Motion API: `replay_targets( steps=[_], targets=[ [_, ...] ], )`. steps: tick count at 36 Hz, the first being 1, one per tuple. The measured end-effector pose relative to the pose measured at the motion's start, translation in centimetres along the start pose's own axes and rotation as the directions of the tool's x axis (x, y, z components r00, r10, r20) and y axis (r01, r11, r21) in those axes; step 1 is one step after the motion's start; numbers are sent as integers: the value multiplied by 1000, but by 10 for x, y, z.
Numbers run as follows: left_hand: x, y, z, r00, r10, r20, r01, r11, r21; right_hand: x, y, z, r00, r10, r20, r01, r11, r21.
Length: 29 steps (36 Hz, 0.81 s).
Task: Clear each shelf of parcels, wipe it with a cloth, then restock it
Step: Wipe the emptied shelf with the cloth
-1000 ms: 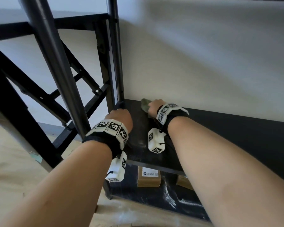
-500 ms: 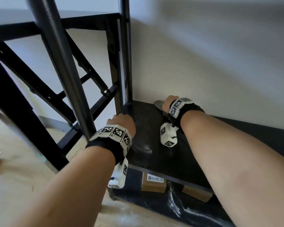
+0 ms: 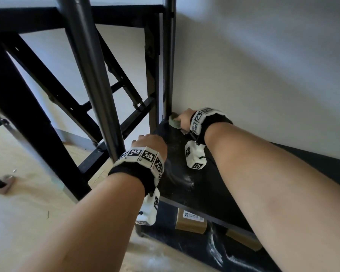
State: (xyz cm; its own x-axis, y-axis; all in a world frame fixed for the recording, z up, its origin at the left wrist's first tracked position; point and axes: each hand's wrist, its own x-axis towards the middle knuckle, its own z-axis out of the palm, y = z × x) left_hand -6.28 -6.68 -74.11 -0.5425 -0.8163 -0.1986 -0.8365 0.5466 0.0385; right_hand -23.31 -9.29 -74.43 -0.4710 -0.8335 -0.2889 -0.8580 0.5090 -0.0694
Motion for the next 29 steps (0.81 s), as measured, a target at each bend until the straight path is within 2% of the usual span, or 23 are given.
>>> replay_targets(
  steps=[1,3,7,11,13,16,19,26,29],
  targets=[
    [0,-1,0,1000,1,-9,-1,1000,1,20,7,5,999,-8,32,7,999,43],
    [1,-2,0,1000,-3,-19,3,1000,-2,15,7,3,995,19,100,-25,998,54],
    [5,0,-2,1000,-21,17,21,1000,12,-25,-10,-9,998,-57,38,53,994,92],
    [8,1,-3,997,-56,60,55,998,31,-6,-17,-2,998,-55,13,51,982,181],
    [9,0,-3,997,-57,58,55,998,36,-3,-19,0,998,-55,26,50,985,163],
    [9,-2,-2,997,-57,53,55,997,45,-4,-22,-1,998,-51,-24,54,991,125],
    [8,0,1,997,-58,51,56,997,51,-9,-23,-3,999,-16,47,6,979,204],
    [1,5,3,996,-74,46,70,994,78,-34,-15,-3,980,-167,113,146,974,171],
    [-7,8,2,996,-81,47,78,995,60,-51,-16,-5,972,-188,141,155,965,214]
  ],
)
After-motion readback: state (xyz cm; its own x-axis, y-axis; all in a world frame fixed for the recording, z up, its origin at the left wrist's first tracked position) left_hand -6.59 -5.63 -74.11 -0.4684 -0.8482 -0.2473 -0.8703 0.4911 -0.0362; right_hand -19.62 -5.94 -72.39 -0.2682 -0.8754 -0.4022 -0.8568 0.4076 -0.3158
